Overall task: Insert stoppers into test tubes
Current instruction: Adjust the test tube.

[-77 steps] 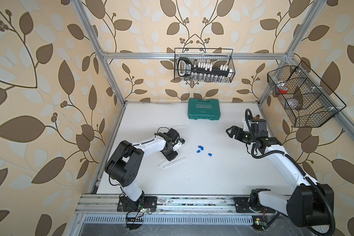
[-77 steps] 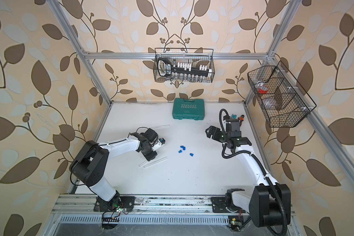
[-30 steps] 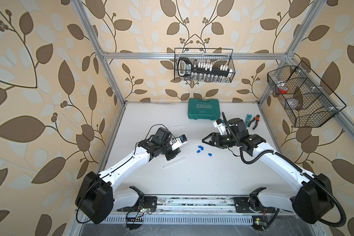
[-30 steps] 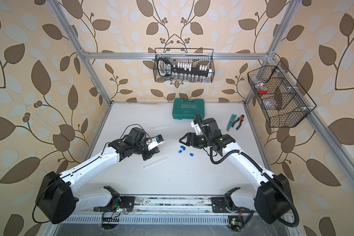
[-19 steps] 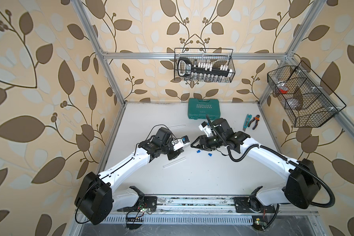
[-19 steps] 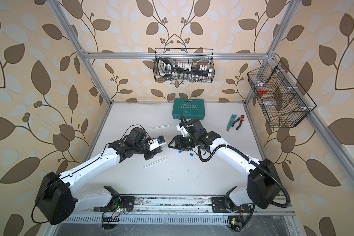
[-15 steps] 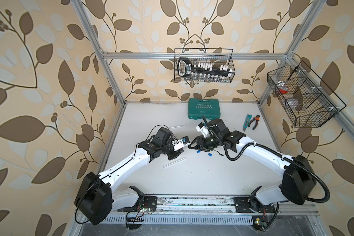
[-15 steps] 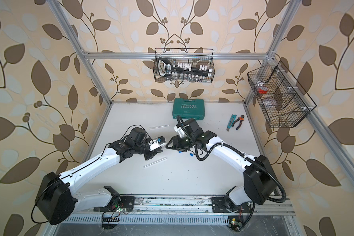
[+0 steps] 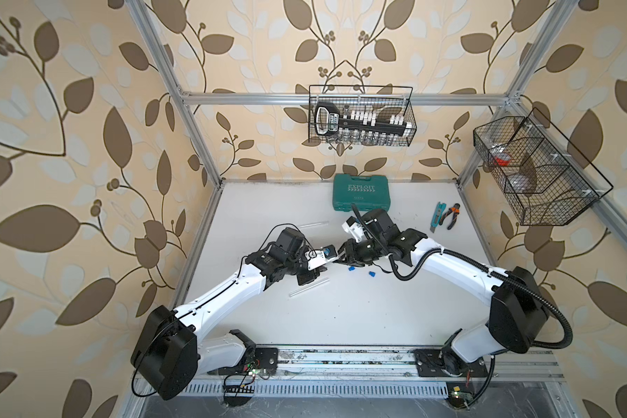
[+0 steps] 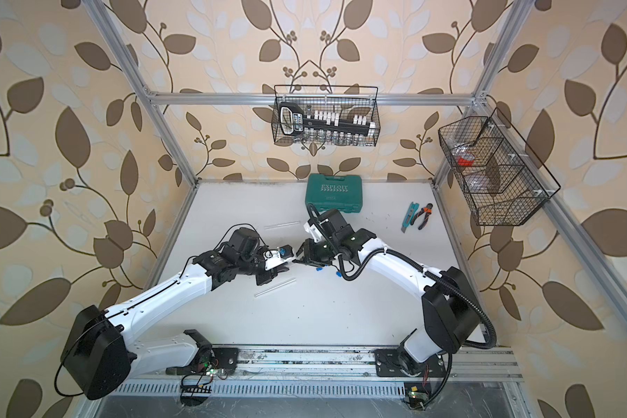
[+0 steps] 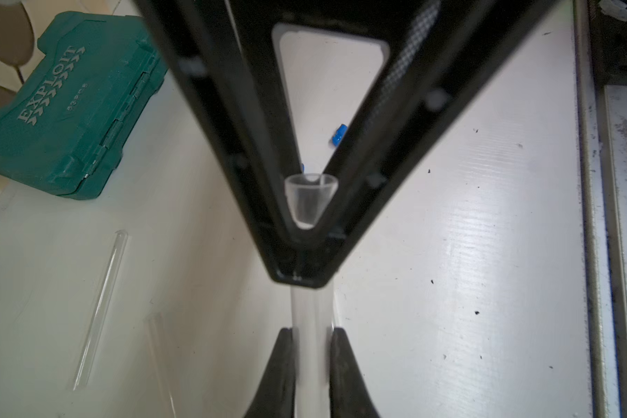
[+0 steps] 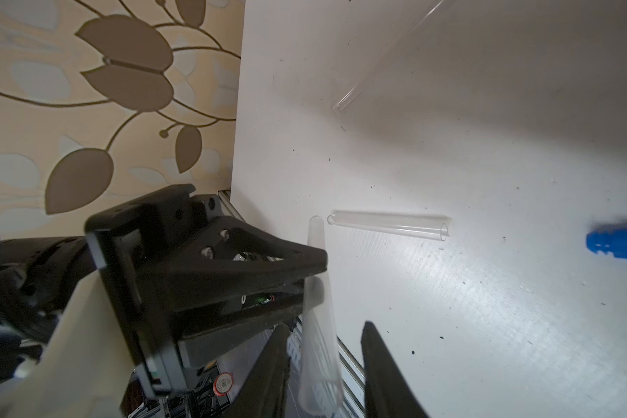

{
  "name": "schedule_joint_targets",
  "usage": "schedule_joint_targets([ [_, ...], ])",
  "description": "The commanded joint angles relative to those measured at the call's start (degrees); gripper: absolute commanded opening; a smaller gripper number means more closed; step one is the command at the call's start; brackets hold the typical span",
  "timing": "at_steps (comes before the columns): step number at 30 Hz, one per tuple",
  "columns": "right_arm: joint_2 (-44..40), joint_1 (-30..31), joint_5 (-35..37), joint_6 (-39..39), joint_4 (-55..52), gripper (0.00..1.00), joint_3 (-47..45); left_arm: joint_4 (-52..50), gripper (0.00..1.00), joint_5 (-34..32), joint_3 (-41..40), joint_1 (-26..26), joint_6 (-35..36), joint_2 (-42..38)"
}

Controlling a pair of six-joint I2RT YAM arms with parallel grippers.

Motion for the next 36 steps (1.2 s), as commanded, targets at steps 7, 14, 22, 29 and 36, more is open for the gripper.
schedule_joint_targets([
  [7,1.6,0.6,0.8,-0.2,-1.5,0.26,2.6,1.0,0.13,0.1,-0.7,-0.8,1.4,-1.2],
  [14,2.1,0.7,0.1,-0.6,-1.4,0.21,2.6,1.4,0.13,-0.5,-0.9,-0.9,1.2,-1.2],
  [22,2.7,0.7,0.0,-0.8,-2.1,0.20,2.4,1.4,0.13,-0.7,-0.6,-1.0,1.1,-1.1],
  [29,2.1,0.7,-1.4,-1.1,-1.8,0.06,2.2,1.5,0.18,-1.5,-0.4,-1.1,1.0,-1.1],
  [36,-0.4,-0.1,-3.7,0.0,0.7,0.01,1.0,4.9,0.43,-3.6,-2.1,-1.0,-0.7,-4.0],
])
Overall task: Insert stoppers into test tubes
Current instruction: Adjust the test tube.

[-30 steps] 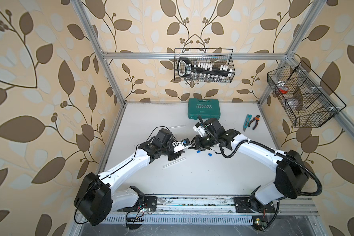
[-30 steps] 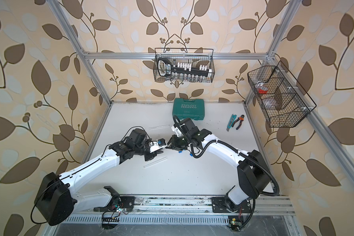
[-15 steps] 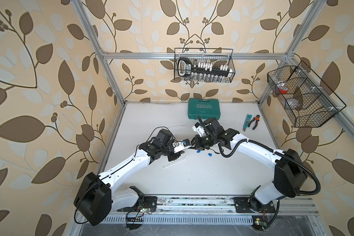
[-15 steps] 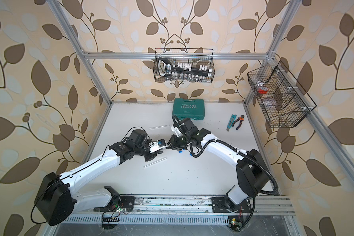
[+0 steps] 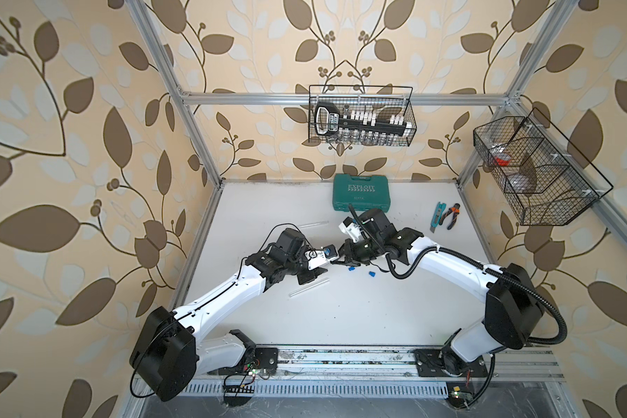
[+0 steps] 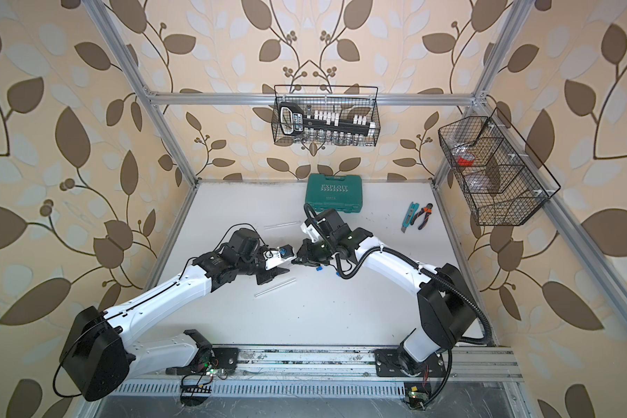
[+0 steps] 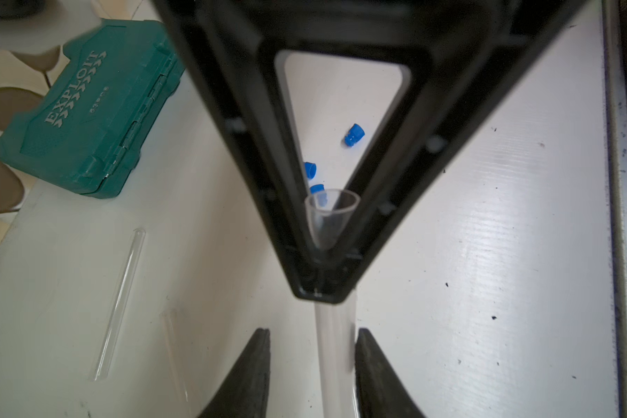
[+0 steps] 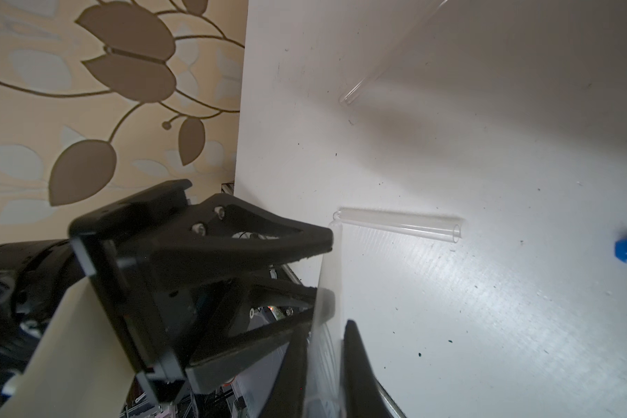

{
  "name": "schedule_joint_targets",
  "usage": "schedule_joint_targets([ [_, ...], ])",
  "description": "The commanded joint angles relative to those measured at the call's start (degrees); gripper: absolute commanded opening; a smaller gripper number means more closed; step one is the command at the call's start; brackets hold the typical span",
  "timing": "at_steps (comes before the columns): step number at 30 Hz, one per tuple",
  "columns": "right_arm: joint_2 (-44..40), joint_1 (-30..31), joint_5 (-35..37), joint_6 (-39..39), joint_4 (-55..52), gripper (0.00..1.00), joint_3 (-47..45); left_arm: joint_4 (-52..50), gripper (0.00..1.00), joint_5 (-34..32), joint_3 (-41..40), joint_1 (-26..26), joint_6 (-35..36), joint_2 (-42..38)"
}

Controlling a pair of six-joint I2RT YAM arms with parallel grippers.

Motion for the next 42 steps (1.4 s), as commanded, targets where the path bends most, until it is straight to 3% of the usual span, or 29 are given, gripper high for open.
schedule_joint_targets([
  [1,-2.7,-0.7,-2.3,0.5,0.5,0.01,-0.3,3.0,0.43,-1.0,-1.7,-0.7,-0.4,-3.6],
  [12,-7.5,-3.2,-9.8,2.5,3.7,0.01,-2.5,14.7,0.38,3.1,-11.0,-0.6,-4.4,-13.3],
  [32,-7.0,-3.2,-9.2,2.6,3.8,0.01,-2.5,13.2,0.13,4.4,-9.5,-0.6,-4.9,-12.4],
  [33,-7.1,-3.2,-9.1,2.5,3.8,0.04,-2.5,13.1,0.12,4.4,-9.5,-0.6,-4.9,-12.4],
  [35,-7.7,-3.4,-8.8,2.0,3.8,0.25,-2.4,12.8,0.11,4.1,-9.5,-0.7,-4.8,-12.4],
  [37,-8.9,-4.2,-8.1,1.4,4.0,0.38,-2.5,12.1,0.10,3.5,-9.3,-0.6,-4.8,-12.3],
  [40,-12.1,-6.3,-4.8,-2.1,3.2,0.51,-3.0,10.2,0.09,1.0,-8.7,-0.6,-4.9,-11.5],
  [42,-14.4,-7.6,0.8,-7.5,-0.1,0.54,-2.7,8.5,0.07,-1.7,-7.9,-0.5,-5.7,-10.4],
])
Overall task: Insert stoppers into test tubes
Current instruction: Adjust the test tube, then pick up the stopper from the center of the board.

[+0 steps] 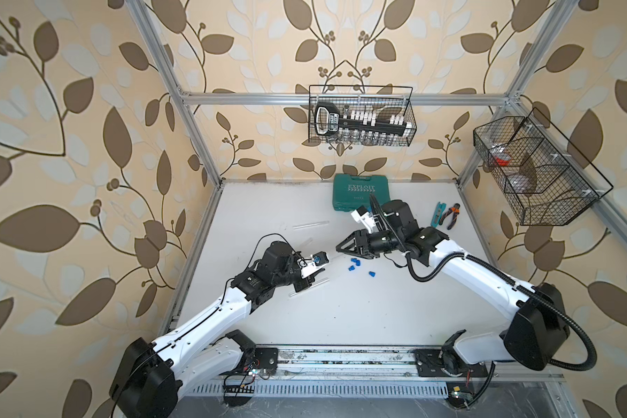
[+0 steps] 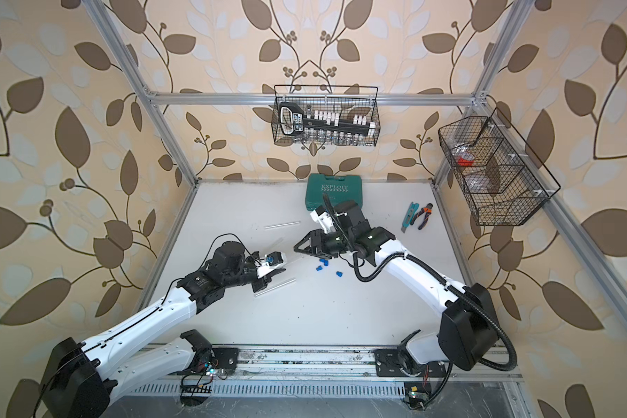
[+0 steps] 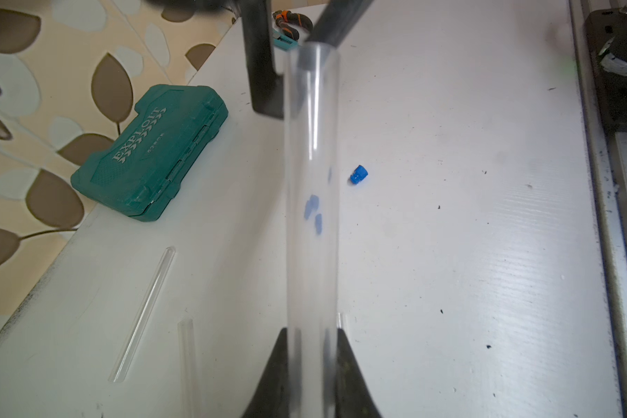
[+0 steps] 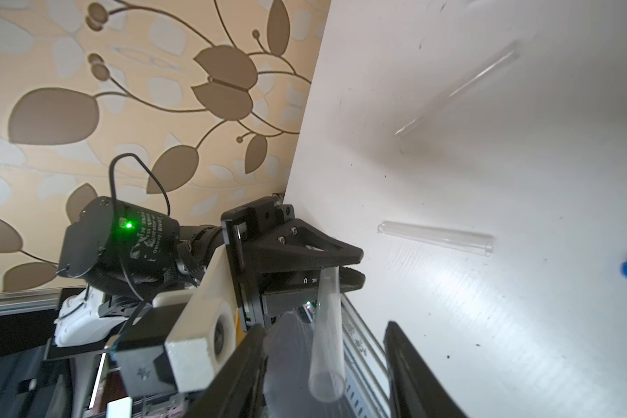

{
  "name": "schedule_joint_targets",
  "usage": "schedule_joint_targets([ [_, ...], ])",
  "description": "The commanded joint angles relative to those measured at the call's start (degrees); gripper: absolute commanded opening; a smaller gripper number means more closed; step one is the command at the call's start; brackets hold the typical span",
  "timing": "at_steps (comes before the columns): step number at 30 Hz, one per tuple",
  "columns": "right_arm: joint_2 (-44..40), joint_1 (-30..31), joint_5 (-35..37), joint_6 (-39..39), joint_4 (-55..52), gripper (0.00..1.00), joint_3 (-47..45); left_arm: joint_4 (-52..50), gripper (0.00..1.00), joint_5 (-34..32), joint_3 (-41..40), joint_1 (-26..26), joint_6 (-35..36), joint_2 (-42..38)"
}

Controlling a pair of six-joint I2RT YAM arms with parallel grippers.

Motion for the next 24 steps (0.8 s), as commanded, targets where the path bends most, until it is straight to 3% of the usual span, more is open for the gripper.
schedule_joint_targets([
  [1,-5.0,-1.9,10.7,-9.9,-4.8,0.55,-0.4,-2.8,0.03,-4.0,3.4,-0.6,-2.0,1.9],
  [4,-7.5,-2.1,23.1,-19.9,-8.8,0.56,-0.9,-5.6,0.00,-7.6,5.7,-0.6,-5.6,4.8],
  [9,-9.1,-2.2,35.5,-39.8,-6.5,0.66,-5.9,-5.4,0.00,-12.9,7.9,-0.5,-11.6,9.3],
  [12,-9.0,-2.2,36.9,-54.0,-2.4,0.67,-12.1,-3.6,0.00,-13.1,8.7,-0.4,-13.9,11.5],
  [16,-7.6,-4.3,31.7,-67.4,2.2,0.67,-20.3,-1.3,0.00,-15.6,8.7,-0.2,-15.1,13.2],
  [19,-3.5,-6.8,30.3,-71.1,-1.1,0.65,-20.7,0.8,0.00,-15.1,7.6,-0.1,-15.9,13.2],
  [21,0.0,-7.6,29.5,-73.1,-4.0,0.56,-19.6,1.8,0.00,-14.5,7.0,0.0,-15.9,13.2],
  [24,2.8,-7.7,27.3,-71.2,-2.2,0.53,-19.6,4.9,0.00,-13.4,5.3,0.0,-15.7,12.9],
])
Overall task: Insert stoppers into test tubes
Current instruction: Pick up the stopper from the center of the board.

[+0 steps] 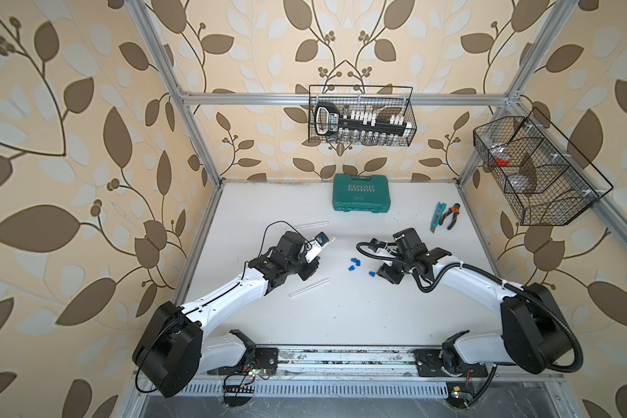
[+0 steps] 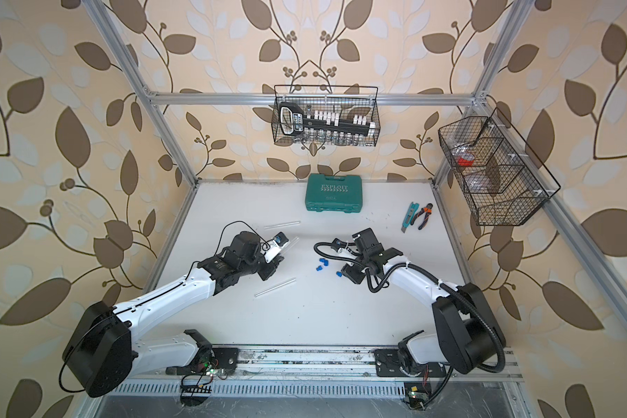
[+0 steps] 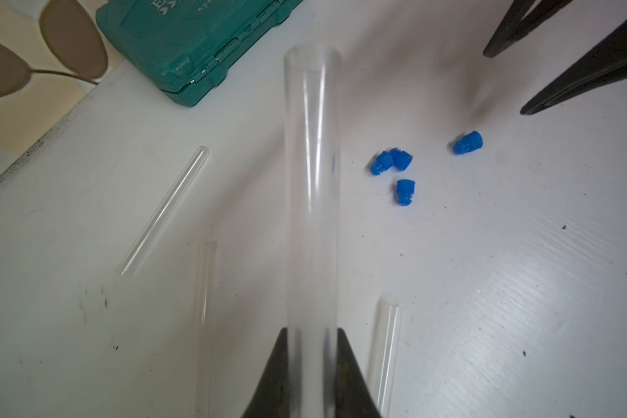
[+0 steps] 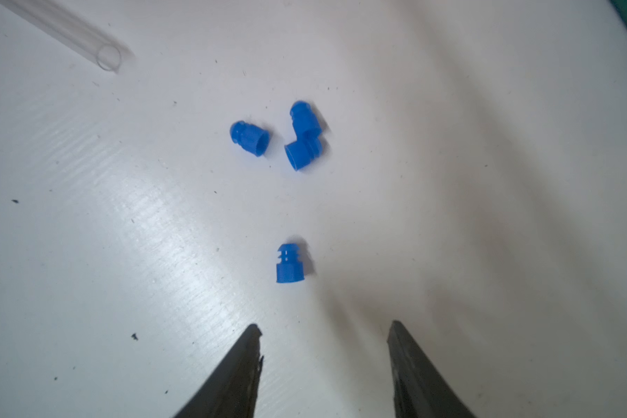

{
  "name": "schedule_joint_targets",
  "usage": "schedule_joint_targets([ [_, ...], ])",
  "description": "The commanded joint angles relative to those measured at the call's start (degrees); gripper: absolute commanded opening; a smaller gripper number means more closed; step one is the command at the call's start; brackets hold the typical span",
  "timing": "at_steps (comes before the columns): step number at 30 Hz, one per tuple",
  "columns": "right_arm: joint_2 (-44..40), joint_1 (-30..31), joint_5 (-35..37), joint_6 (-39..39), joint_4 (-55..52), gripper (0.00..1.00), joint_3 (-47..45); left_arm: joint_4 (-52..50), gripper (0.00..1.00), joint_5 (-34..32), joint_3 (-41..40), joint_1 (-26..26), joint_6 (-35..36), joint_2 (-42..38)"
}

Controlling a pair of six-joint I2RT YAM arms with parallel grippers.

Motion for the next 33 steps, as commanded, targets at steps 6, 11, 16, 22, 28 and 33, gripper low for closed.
schedule_joint_targets([
  [6,5.2,-0.1,-4.6,-2.5,3.3,0.50,0.4,6.1,0.00,1.6,-1.9,0.0,-0.4,-0.9],
  [11,7.0,0.0,-5.0,-2.6,3.8,0.48,0.7,6.6,0.00,1.9,-2.2,0.0,0.4,-1.6],
  [16,9.0,0.1,-6.4,-3.1,3.2,0.44,2.3,6.3,0.00,3.6,-1.8,0.0,0.9,-1.7],
  [22,10.4,0.3,-6.5,-3.7,3.7,0.40,2.7,5.8,0.00,4.3,-1.6,0.0,1.2,-1.8],
  [28,11.0,0.6,-6.8,-4.5,3.5,0.34,2.6,5.7,0.00,4.8,-1.6,0.0,1.4,-1.8],
  [33,11.8,1.2,-6.9,-5.1,3.1,0.31,3.0,5.7,0.00,5.0,-1.5,0.0,1.4,-1.5],
])
